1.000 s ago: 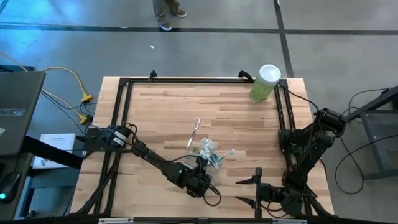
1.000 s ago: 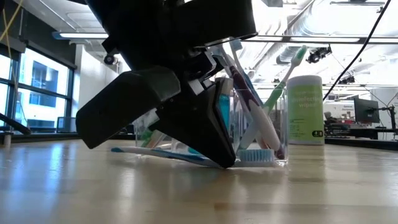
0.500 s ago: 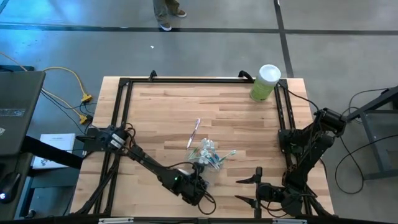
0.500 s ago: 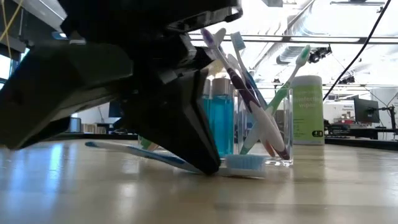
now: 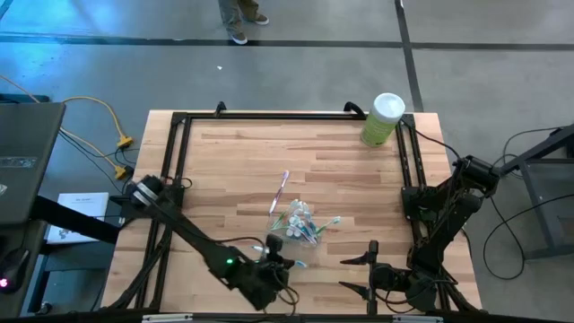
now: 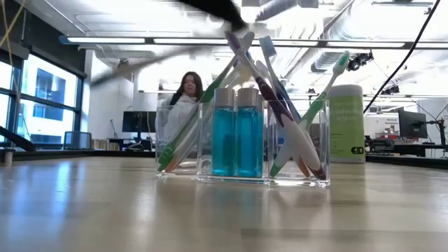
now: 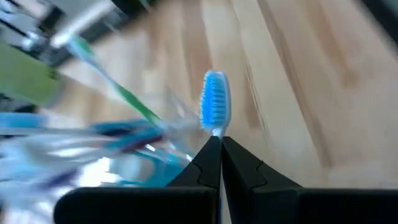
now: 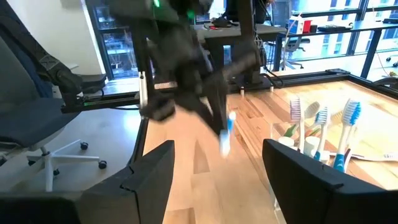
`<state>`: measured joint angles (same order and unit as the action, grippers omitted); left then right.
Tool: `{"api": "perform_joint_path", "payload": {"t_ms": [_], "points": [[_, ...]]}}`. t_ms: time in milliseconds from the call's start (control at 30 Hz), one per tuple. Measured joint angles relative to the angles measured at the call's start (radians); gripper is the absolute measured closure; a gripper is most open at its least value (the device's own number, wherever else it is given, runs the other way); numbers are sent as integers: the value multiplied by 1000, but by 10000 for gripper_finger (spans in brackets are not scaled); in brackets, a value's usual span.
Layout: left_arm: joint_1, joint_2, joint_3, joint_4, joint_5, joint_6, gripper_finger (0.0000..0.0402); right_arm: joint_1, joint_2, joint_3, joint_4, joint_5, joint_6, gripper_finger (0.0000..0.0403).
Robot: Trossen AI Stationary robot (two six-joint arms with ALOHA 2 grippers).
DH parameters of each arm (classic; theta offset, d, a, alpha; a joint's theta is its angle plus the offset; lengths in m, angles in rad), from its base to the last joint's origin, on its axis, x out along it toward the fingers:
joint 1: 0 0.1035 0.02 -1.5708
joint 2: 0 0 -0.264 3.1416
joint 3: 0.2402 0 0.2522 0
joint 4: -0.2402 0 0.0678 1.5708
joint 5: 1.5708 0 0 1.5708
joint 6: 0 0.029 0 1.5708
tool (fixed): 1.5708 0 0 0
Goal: Pick & Place toothbrushing station
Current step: Put the blue toothbrush into the transparent organizer
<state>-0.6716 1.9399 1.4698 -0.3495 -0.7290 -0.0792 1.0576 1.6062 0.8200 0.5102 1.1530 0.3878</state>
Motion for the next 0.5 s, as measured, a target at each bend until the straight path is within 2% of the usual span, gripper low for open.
{"api": "perform_joint_path", "payload": {"t_ms": [267, 500], "points": [[-32, -121, -41, 188, -214, -20, 401, 0, 0, 0, 0, -2, 0, 168], [23, -143, -216, 538, -260, 83, 401, 0, 0, 0, 2, -8, -1, 168]]}}
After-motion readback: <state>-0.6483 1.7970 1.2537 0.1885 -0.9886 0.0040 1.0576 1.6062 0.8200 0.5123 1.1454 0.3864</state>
